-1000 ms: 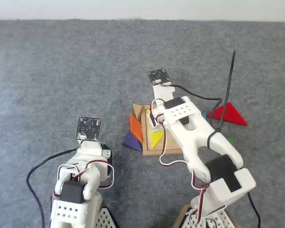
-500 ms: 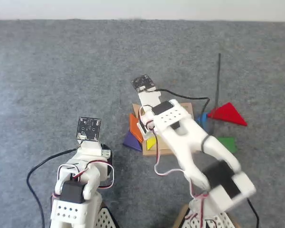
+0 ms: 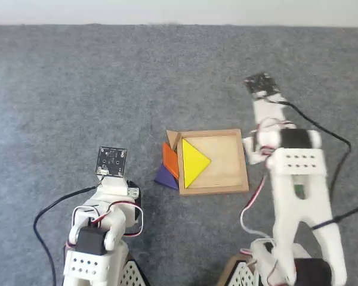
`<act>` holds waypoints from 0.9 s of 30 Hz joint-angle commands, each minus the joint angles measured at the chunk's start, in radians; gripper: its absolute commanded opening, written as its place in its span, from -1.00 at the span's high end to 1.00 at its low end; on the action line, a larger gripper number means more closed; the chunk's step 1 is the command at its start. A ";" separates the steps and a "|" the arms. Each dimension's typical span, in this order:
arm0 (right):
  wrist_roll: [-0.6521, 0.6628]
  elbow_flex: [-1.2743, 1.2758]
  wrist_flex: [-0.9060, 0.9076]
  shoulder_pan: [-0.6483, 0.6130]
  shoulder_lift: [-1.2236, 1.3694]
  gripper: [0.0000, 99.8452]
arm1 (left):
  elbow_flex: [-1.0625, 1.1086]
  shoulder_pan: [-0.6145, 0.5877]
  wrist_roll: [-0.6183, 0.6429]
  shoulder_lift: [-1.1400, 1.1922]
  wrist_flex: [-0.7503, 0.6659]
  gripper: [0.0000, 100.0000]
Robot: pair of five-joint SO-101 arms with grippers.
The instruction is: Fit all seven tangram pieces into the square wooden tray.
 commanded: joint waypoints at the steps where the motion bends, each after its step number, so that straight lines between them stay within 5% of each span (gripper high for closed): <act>1: -0.192 -0.012 -0.027 0.174 0.045 0.56 | -0.012 -0.005 -0.006 -0.020 0.006 0.97; 5: -0.269 -0.023 -0.030 0.153 0.076 0.55 | -0.012 -0.005 -0.006 -0.020 0.006 0.97; 10: -0.207 -0.029 -0.038 0.116 0.076 0.55 | -0.012 -0.005 -0.006 -0.020 0.006 0.97; 17: 0.276 -0.147 0.068 0.076 0.154 0.55 | -0.012 -0.003 -0.006 -0.020 0.006 0.97; 22: 0.160 -0.276 0.039 0.133 0.283 0.55 | -0.012 -0.005 -0.006 -0.020 0.006 0.97; 27: 0.597 -0.295 0.079 0.093 0.369 0.55 | -0.012 -0.005 -0.006 -0.020 0.006 0.97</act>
